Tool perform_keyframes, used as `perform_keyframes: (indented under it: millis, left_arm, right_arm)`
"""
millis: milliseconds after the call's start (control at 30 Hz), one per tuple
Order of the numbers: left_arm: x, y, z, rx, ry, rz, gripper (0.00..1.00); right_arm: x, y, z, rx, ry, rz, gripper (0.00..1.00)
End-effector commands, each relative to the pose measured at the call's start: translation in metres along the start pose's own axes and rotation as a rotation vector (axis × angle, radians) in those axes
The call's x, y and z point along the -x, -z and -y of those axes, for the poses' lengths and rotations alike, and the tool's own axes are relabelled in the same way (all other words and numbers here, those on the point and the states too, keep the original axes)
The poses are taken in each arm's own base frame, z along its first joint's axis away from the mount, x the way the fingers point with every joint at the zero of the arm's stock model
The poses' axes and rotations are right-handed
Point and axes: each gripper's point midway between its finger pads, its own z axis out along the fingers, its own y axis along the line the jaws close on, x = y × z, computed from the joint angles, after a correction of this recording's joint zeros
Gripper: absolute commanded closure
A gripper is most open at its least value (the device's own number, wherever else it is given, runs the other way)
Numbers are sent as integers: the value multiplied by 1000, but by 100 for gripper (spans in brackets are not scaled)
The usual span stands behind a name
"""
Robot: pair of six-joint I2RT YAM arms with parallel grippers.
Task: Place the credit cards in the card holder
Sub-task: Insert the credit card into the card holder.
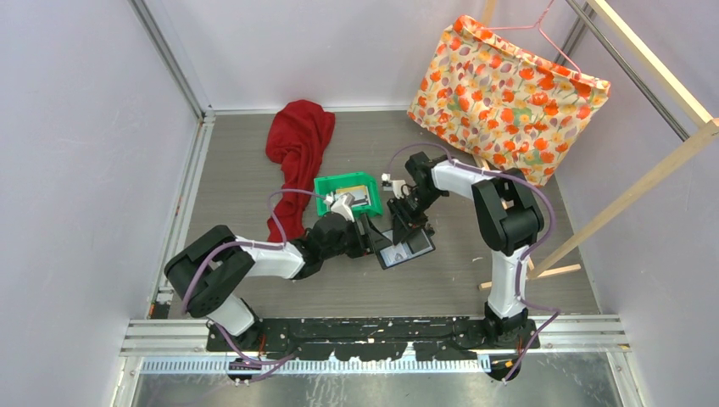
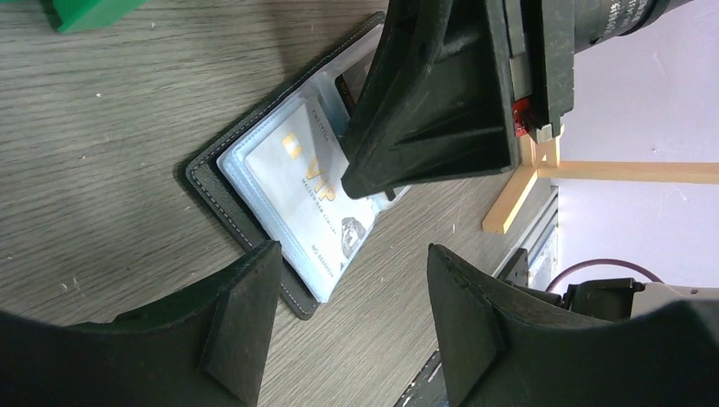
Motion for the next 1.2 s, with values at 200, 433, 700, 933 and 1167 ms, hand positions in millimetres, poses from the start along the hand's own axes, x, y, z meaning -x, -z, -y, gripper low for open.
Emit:
perform_keyframes:
  millis: [200, 433, 700, 933, 1167]
  left_arm:
    - [19, 10, 20, -61, -28, 75, 36]
    - [18, 11, 19, -66, -22, 76, 36]
    - [16, 9, 20, -77, -16, 68, 37]
    - [13, 8, 20, -94, 8, 67, 37]
    - [11, 7, 17, -91, 23, 60, 40]
  right_arm:
    - [5, 16, -17, 31, 78, 70, 51]
    - [5, 13, -19, 30, 68, 67, 55]
    - [2, 2, -14, 50, 33, 27, 56]
    - [0, -7, -6, 38, -6, -5, 57]
    - [6, 8, -17, 48, 55, 37, 59]
